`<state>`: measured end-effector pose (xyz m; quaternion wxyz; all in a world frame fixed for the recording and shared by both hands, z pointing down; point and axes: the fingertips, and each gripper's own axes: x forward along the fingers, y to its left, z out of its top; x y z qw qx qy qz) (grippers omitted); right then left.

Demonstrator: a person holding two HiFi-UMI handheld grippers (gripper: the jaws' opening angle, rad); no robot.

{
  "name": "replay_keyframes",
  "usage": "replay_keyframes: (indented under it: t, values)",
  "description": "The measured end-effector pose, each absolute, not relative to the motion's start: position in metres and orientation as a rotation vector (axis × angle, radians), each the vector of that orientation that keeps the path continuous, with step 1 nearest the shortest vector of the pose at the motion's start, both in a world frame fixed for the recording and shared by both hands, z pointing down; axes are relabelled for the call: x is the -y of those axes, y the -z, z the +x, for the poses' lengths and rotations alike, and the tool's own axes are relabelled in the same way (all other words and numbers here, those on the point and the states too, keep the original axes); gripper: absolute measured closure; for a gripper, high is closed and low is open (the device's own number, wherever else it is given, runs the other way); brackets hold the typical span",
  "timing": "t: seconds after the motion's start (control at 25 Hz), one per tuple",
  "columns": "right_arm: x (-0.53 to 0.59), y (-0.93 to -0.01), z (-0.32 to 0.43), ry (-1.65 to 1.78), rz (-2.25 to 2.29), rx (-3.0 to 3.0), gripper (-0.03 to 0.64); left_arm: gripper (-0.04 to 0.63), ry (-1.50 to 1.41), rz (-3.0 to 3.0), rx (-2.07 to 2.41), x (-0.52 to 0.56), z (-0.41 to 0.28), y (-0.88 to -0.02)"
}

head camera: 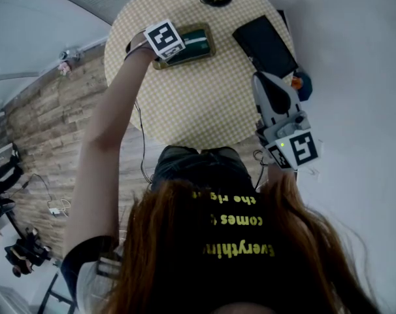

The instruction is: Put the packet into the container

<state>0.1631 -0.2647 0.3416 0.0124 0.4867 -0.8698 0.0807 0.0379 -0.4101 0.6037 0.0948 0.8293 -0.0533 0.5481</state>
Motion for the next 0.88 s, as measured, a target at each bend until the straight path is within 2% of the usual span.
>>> replay_keyframes:
  t: [0.32, 0.88]
  values:
    - [0.260, -0.341, 0.162, -0.248, 1.502, 2.714, 0.601, 0.595, -1.509, 2.418, 0.236, 0.406, 0.037, -0.602]
    - [0.253, -0.337, 0.158, -0.228, 1.485, 2.724, 0.601, 0.595, -1.215, 2.545, 0.638, 0.418, 0.031, -0.572]
